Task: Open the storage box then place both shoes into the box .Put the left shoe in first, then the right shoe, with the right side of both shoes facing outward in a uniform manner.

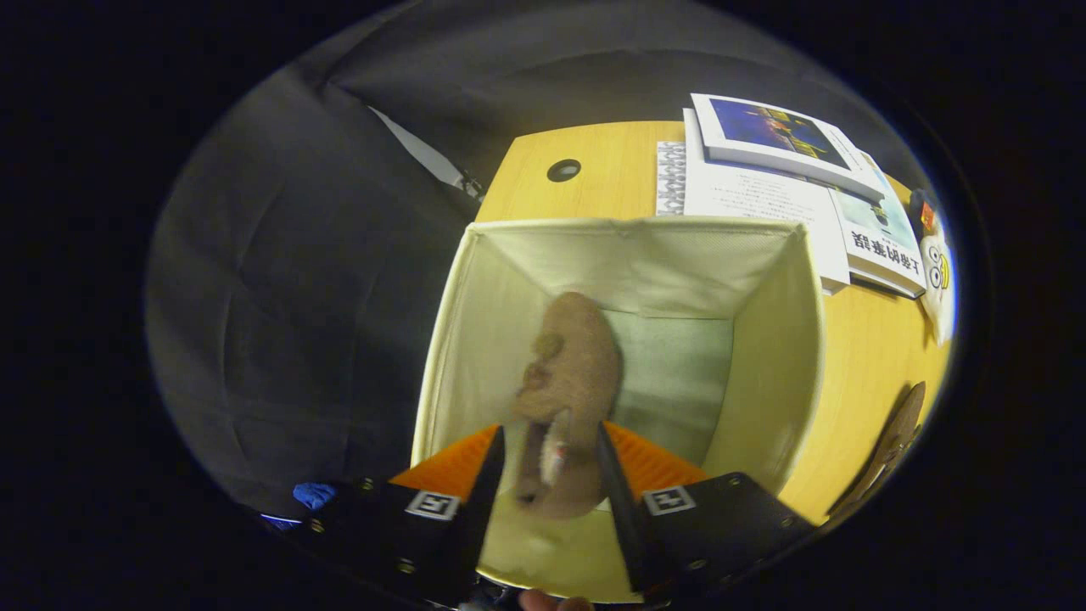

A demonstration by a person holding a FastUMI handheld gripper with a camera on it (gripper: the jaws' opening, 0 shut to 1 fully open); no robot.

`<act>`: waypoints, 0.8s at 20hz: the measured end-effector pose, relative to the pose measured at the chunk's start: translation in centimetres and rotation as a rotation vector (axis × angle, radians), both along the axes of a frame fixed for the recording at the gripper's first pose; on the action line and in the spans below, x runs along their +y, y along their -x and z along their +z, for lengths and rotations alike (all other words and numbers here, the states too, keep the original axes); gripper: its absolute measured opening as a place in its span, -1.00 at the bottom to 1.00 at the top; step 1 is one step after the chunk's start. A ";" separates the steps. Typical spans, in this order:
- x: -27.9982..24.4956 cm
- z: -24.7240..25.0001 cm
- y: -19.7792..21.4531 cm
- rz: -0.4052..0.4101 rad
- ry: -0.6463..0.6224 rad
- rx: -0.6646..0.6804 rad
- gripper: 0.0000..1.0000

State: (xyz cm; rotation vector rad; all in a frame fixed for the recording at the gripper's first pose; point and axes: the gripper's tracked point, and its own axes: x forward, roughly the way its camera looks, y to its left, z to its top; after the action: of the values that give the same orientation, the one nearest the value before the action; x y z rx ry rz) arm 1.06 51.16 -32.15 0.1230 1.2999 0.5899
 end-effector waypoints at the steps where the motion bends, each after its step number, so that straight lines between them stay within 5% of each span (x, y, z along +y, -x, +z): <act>1: -0.3 0.5 0.0 0.009 0.000 -0.016 0.73; 16: -10.6 9.2 -2.3 -0.022 -0.163 -0.232 0.74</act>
State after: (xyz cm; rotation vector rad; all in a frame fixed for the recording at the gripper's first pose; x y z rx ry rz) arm 3.32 40.52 -22.91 0.1966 1.0246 0.6708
